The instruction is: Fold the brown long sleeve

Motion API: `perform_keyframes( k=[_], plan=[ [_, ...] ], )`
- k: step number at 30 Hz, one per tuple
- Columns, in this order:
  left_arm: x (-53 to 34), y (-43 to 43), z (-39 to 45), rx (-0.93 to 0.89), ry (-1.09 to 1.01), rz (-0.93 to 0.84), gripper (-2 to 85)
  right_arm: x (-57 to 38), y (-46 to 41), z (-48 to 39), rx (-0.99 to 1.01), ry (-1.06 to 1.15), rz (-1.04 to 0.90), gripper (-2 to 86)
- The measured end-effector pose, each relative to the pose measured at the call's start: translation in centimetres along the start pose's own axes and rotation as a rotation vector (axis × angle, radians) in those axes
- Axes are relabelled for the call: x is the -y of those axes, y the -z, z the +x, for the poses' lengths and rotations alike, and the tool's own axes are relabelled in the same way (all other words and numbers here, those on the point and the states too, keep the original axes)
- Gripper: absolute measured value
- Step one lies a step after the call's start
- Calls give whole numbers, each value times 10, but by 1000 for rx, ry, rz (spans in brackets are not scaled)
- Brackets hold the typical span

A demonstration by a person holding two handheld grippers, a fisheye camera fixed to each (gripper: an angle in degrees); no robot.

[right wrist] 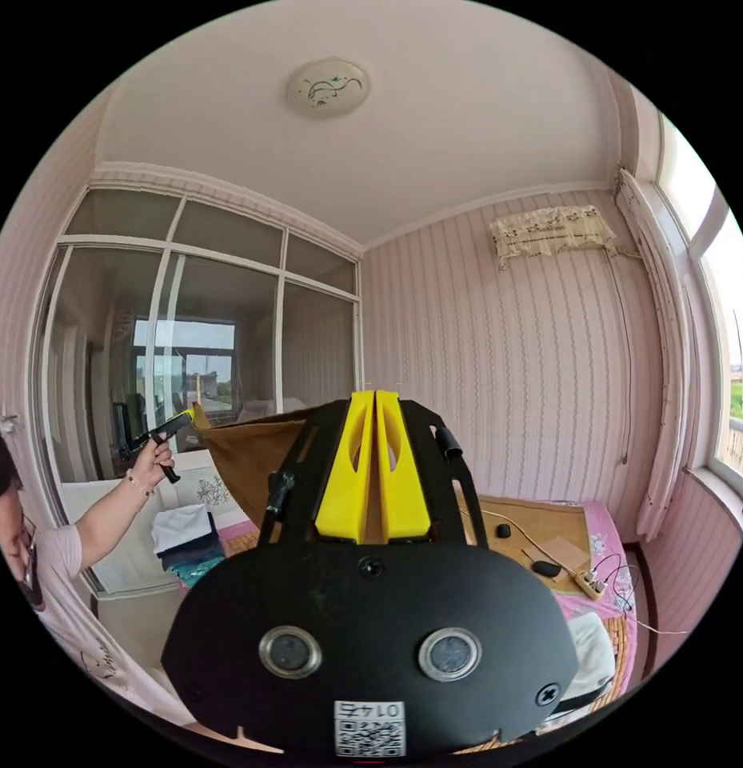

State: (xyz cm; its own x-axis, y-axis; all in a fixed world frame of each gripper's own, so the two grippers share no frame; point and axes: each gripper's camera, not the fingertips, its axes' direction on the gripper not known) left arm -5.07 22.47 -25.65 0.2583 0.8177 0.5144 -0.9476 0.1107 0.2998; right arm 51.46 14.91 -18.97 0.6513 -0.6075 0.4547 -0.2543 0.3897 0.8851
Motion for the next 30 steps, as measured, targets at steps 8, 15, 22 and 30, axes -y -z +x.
perform_keyframes(
  k=[8, 15, 22, 30],
  plan=[
    [-279, -49, -20, 16, 20, -597, -10, -273, -54, 37, 70, -188, -496, -2],
    [-469, -59, -8, 3, 68, -999, -10, -496, -65, 49, 7, -534, -940, 0],
    [-533, -69, 20, -51, -105, -1189, -10, -548, -49, 54, -54, -619, -1107, 0],
    [-545, -67, 3, -79, -93, -1195, -9, -564, -46, 46, -18, -613, -1250, 1]
  ],
)
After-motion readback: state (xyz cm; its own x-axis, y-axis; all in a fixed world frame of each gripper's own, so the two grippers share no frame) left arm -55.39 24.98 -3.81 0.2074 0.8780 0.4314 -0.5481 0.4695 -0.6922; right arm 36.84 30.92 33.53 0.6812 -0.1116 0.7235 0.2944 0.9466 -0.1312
